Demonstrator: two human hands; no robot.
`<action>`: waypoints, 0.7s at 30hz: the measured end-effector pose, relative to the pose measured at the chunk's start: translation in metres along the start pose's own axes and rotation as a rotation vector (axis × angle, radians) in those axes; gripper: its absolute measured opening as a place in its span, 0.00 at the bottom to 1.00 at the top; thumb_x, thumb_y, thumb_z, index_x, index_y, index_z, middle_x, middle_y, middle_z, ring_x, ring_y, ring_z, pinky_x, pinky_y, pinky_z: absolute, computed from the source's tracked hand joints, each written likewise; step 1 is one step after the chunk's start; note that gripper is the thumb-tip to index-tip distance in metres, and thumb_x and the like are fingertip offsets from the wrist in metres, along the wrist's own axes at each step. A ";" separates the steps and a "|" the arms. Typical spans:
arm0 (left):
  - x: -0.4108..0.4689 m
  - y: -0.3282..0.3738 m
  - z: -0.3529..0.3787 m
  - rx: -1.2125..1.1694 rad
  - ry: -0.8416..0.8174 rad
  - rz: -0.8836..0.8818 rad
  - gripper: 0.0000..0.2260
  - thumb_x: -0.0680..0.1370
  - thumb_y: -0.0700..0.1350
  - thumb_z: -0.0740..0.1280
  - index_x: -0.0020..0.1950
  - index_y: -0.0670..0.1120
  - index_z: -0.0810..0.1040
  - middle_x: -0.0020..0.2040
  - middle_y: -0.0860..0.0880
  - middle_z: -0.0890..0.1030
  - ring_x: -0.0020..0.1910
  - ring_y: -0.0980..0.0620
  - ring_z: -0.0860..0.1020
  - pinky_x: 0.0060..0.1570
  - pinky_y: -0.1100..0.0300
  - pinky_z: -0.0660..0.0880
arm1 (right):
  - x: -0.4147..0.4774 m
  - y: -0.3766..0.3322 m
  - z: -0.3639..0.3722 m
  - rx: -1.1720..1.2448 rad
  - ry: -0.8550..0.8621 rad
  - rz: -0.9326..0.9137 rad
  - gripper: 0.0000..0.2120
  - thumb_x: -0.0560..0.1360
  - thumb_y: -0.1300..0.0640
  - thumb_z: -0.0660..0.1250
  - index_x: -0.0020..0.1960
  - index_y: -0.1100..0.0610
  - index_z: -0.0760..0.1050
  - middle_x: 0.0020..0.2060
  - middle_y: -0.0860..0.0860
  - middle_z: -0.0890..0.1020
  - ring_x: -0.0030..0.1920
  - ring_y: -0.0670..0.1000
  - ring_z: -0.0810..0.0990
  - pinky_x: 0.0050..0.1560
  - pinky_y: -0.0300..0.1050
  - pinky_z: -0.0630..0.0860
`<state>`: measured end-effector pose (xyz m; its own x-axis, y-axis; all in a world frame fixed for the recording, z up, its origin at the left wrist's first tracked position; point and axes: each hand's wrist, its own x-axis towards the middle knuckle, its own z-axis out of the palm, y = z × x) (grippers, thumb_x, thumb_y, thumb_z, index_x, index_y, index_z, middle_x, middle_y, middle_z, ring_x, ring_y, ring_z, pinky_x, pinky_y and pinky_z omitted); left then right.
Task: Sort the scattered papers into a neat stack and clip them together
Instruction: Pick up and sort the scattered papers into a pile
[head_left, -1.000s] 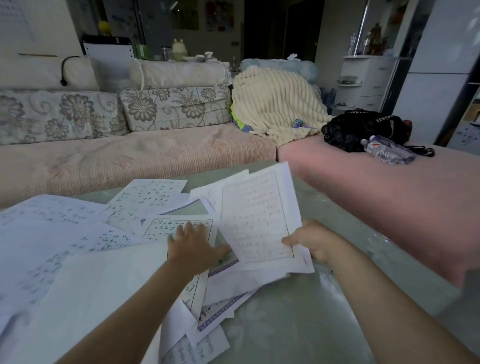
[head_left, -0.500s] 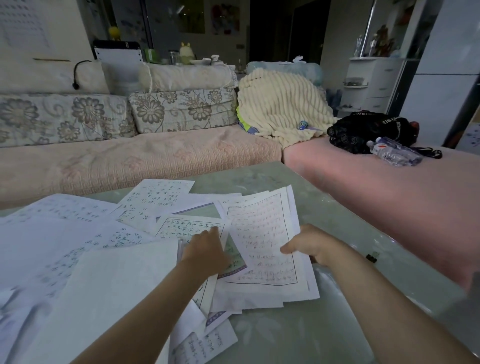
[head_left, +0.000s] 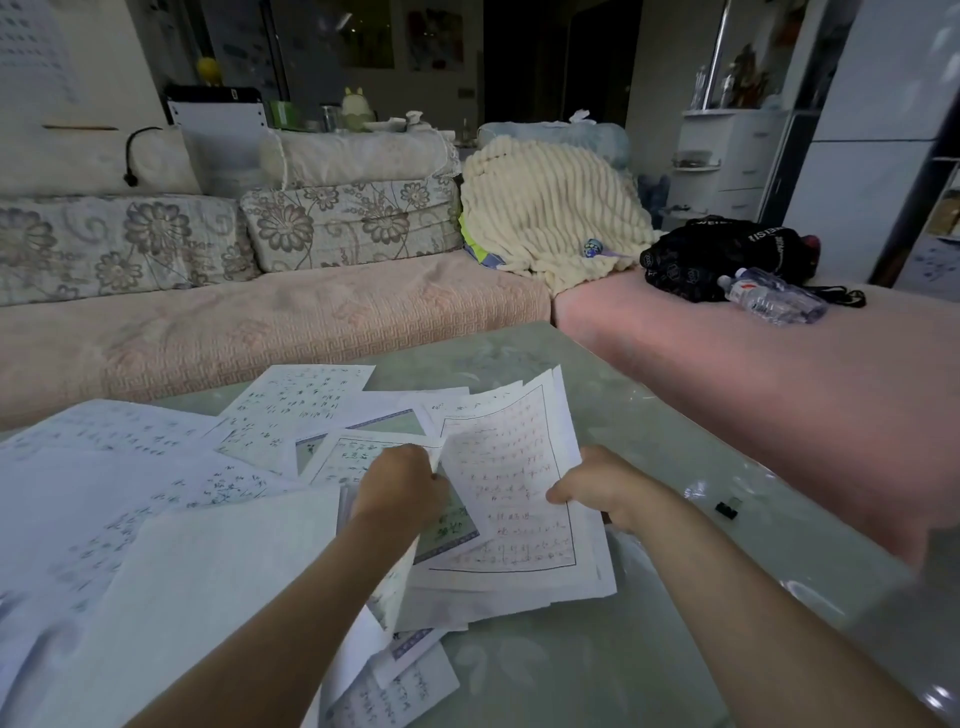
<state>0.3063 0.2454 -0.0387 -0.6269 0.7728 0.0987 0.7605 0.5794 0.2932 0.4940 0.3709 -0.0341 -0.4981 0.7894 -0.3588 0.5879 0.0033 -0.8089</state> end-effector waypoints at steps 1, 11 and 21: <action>0.002 0.001 0.003 -0.100 -0.007 -0.024 0.10 0.74 0.43 0.64 0.33 0.44 0.70 0.30 0.49 0.73 0.27 0.53 0.69 0.25 0.65 0.65 | 0.001 0.000 0.000 0.004 -0.003 0.000 0.17 0.73 0.68 0.70 0.61 0.59 0.78 0.53 0.52 0.82 0.51 0.54 0.79 0.43 0.43 0.75; 0.000 0.014 0.009 -0.774 0.065 -0.134 0.16 0.77 0.45 0.66 0.32 0.45 0.66 0.26 0.50 0.64 0.26 0.53 0.61 0.26 0.64 0.62 | 0.011 -0.001 0.006 0.198 -0.004 0.025 0.21 0.70 0.63 0.71 0.63 0.59 0.77 0.59 0.55 0.82 0.59 0.59 0.80 0.65 0.57 0.75; -0.003 0.066 0.013 -1.177 -0.382 -0.141 0.10 0.83 0.39 0.59 0.57 0.38 0.79 0.50 0.41 0.83 0.48 0.44 0.83 0.41 0.55 0.82 | 0.003 -0.003 0.016 0.225 0.002 -0.008 0.18 0.74 0.50 0.72 0.61 0.55 0.80 0.57 0.54 0.84 0.52 0.54 0.83 0.53 0.48 0.79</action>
<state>0.3608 0.2845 -0.0323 -0.4514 0.8627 -0.2278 -0.0466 0.2322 0.9716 0.4805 0.3638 -0.0402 -0.5006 0.7913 -0.3511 0.4267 -0.1273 -0.8954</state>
